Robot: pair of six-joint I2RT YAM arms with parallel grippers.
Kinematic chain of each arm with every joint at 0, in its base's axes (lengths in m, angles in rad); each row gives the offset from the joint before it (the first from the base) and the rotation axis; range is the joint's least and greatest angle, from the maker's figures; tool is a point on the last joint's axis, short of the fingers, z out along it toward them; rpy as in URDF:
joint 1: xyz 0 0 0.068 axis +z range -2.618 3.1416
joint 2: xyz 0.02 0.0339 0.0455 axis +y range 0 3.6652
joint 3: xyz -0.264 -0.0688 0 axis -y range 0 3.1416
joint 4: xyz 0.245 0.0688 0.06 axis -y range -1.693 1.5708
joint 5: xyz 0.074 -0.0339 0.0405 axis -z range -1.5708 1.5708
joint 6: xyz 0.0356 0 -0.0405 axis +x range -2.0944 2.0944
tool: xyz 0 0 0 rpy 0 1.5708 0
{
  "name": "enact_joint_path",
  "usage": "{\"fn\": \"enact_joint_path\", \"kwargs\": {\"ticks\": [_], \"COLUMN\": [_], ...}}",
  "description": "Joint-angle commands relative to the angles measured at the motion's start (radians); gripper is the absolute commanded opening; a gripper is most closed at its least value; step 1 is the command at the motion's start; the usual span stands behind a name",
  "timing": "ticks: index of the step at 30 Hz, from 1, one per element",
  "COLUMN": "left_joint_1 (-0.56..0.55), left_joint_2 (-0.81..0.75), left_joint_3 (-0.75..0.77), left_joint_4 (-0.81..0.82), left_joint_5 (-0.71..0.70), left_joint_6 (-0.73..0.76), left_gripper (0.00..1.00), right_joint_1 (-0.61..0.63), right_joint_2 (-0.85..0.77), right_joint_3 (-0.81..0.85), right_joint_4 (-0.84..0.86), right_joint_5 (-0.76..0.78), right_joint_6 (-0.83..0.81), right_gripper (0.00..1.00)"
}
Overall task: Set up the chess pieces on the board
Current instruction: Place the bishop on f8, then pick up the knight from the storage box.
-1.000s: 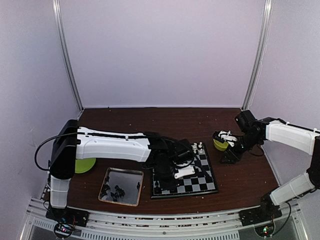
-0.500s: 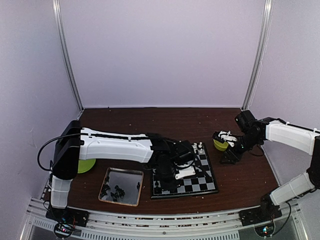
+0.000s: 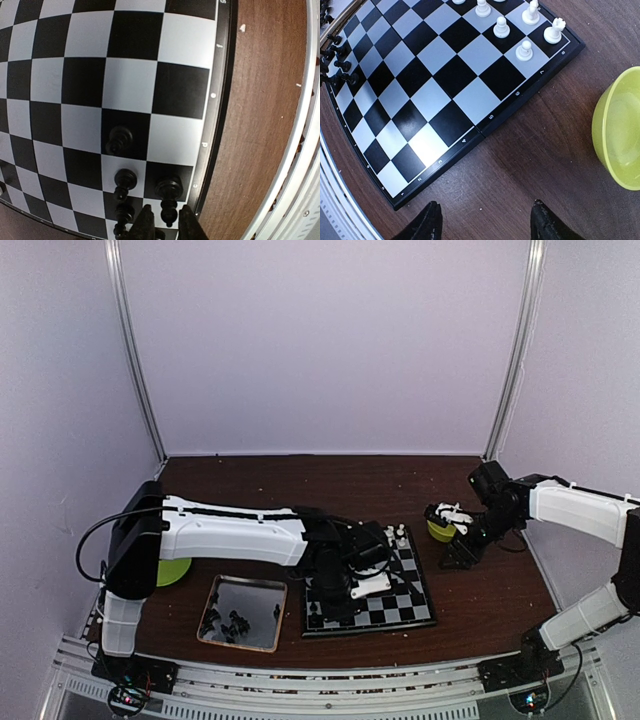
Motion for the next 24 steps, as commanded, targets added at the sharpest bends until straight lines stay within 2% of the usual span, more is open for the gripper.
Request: {"fn": "enact_joint_path", "kwargs": {"ticks": [1, 5, 10, 16, 24], "left_joint_1": [-0.004, -0.004, 0.035, 0.149, 0.165], "left_joint_2": [-0.097, -0.242, -0.399, -0.47, -0.438], "left_joint_3": [0.031, -0.005, -0.207, -0.421, -0.482], "left_joint_4": [0.006, 0.013, 0.041, 0.037, 0.057], "left_joint_5": [-0.017, -0.087, -0.246, -0.215, -0.176], "left_joint_6": [-0.023, -0.051, -0.14, -0.352, -0.567], "left_gripper": [0.21, 0.24, 0.26, 0.26, 0.26], "right_joint_1": [0.007, 0.008, 0.01, 0.014, 0.014], "right_joint_2": [0.002, 0.003, 0.001, 0.0, -0.001], "right_joint_3": [0.022, 0.024, 0.024, 0.023, 0.024], "right_joint_4": [-0.013, -0.013, -0.015, -0.016, -0.016], "right_joint_5": [-0.015, -0.015, -0.014, -0.013, -0.012], "right_joint_6": [-0.007, -0.007, -0.008, -0.009, -0.009], "right_gripper": [0.61, 0.61, 0.61, 0.61, 0.61]}}
